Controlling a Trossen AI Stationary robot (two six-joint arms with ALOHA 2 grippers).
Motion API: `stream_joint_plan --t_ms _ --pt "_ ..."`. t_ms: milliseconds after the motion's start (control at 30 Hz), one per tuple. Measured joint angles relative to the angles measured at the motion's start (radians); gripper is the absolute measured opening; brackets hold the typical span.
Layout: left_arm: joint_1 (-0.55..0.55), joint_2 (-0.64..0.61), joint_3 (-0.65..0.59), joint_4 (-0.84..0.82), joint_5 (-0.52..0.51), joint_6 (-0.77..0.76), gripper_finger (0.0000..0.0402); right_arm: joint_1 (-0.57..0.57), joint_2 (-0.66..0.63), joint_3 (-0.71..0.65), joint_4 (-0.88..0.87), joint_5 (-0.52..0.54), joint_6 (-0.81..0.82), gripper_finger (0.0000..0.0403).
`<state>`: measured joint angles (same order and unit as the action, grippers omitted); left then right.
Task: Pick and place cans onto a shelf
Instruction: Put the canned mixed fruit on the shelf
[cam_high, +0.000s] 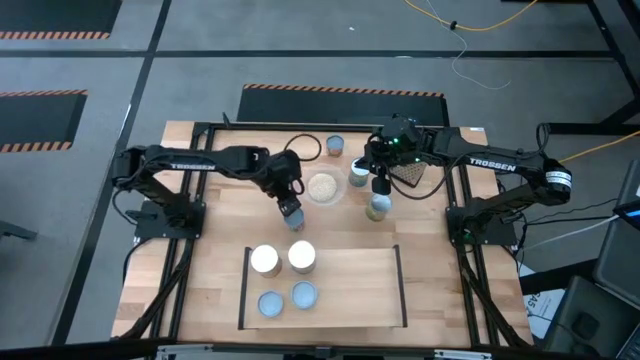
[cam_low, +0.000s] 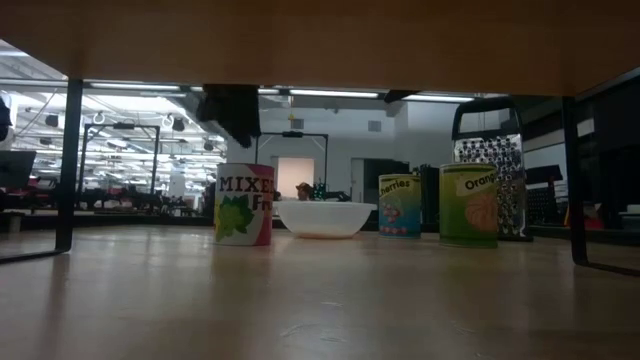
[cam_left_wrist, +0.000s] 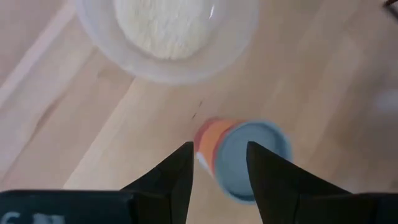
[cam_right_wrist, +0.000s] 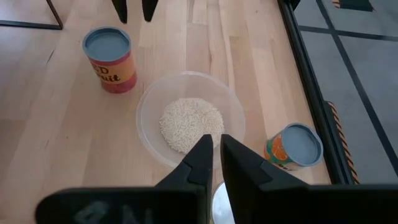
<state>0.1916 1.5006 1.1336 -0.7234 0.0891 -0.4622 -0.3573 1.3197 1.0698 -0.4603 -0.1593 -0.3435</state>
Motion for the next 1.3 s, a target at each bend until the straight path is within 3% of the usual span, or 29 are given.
stream_joint_plan --t_ms 1300 --pt "-0.059 0.142 0.001 -0.012 -0.047 0.054 0.0137 0.000 0.000 0.000 0.000 -0.001 0.000 0.0038"
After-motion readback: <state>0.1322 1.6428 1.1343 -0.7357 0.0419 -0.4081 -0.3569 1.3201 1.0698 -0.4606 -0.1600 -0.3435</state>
